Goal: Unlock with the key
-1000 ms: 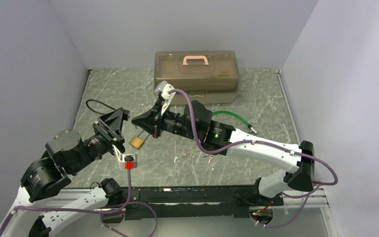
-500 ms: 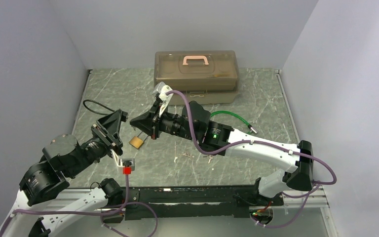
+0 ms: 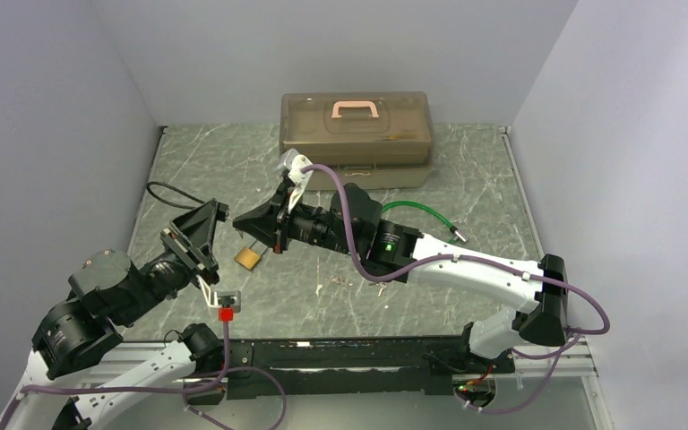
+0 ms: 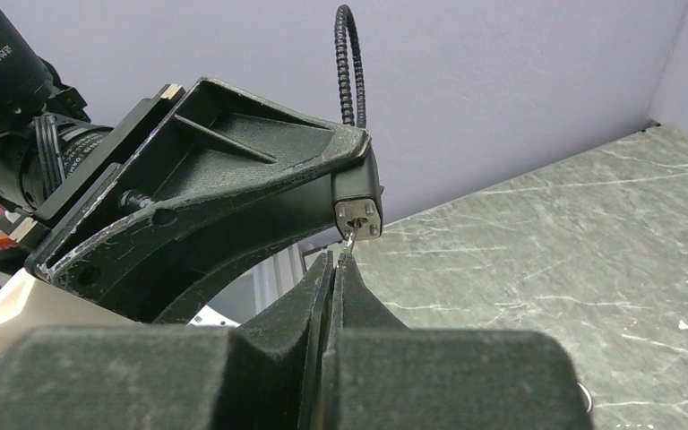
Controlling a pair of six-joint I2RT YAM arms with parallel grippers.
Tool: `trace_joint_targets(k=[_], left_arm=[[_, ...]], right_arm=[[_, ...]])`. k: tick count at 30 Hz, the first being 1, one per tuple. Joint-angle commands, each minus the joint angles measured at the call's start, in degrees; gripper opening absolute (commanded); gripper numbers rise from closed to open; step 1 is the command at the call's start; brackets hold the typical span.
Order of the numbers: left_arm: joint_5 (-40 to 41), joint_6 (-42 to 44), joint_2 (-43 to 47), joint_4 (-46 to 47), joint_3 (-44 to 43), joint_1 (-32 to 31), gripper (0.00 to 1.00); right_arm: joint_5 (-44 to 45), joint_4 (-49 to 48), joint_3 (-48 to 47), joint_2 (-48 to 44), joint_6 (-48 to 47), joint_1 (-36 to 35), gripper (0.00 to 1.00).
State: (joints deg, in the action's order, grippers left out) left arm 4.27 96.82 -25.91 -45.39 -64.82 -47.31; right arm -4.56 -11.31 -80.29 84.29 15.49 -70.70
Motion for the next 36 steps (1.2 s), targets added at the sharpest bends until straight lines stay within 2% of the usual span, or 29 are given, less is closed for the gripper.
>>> trace_joint_targets(k=[1, 6, 11, 24, 30, 36], left_arm=[[-17.34, 0.97, -0.92, 5.66, 0.96, -2.02, 0.00], [-19.47, 0.72, -1.49, 5.15, 0.49, -2.06, 0.00], [-21.80, 6.05, -0.19, 2.10, 1.85, -2.02, 0.00], [-18.29, 9.33, -0.10, -0.53, 3.26, -2.01, 0.00], [-13.72, 4.38, -1.10, -1.07, 2.63, -2.05, 0.00], [-15.83, 4.38, -2.07, -9.18, 2.96, -2.04, 0.00]], right_arm=[[-0.71, -5.26, -0.99, 3.21, 0.23, -0.37, 0.00], [-1.17, -5.71, -1.97, 4.22, 0.00, -0.11, 0.00], [-1.57, -6.36, -1.55, 2.98, -0.23, 0.88, 0.00], [-4.11, -3.21, 0.47, -2.32, 0.57, 0.87, 0.00], [-3.11, -0.06, 8.69, -9.90, 1.11, 0.83, 0.00], [-3.58, 7.07, 13.89, -16.23, -0.38, 0.98, 0.00]])
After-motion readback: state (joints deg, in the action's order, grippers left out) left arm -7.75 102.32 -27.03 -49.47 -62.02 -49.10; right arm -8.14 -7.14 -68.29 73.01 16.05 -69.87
